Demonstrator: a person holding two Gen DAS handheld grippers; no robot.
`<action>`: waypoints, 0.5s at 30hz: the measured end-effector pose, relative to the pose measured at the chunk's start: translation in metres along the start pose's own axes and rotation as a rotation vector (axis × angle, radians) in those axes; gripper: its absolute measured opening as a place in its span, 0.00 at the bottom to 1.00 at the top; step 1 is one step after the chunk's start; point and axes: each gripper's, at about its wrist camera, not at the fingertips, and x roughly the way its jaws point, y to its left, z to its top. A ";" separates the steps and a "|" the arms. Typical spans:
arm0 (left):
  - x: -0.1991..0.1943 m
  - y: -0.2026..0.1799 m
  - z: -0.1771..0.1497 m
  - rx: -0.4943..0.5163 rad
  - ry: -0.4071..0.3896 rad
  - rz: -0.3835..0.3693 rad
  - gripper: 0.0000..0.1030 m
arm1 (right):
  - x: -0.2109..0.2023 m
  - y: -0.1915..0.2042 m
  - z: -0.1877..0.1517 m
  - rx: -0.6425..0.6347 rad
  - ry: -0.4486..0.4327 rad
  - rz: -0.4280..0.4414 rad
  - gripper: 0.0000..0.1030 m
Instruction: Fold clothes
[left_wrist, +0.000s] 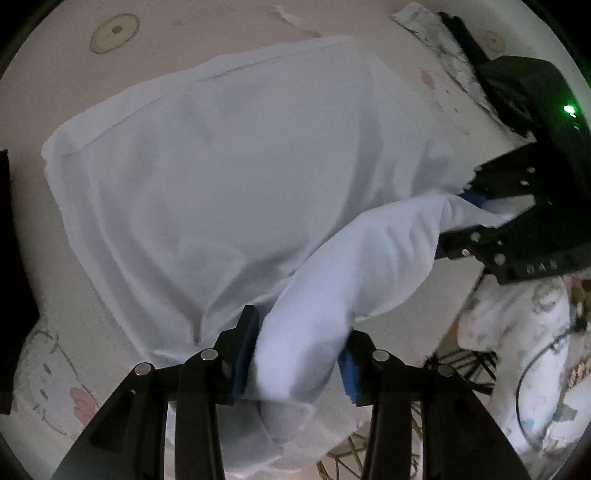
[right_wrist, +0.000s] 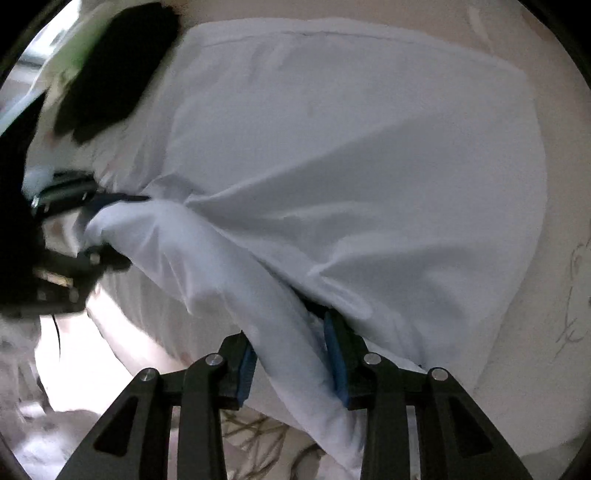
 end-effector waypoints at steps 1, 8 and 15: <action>0.000 0.001 0.001 -0.006 -0.007 0.012 0.37 | 0.001 0.002 0.000 0.004 0.000 -0.012 0.32; 0.009 -0.016 -0.003 0.046 -0.057 0.185 0.42 | 0.010 0.005 0.006 0.052 0.022 -0.052 0.32; -0.019 0.002 -0.032 -0.095 -0.108 0.039 0.47 | 0.013 0.013 0.004 0.037 0.023 -0.083 0.32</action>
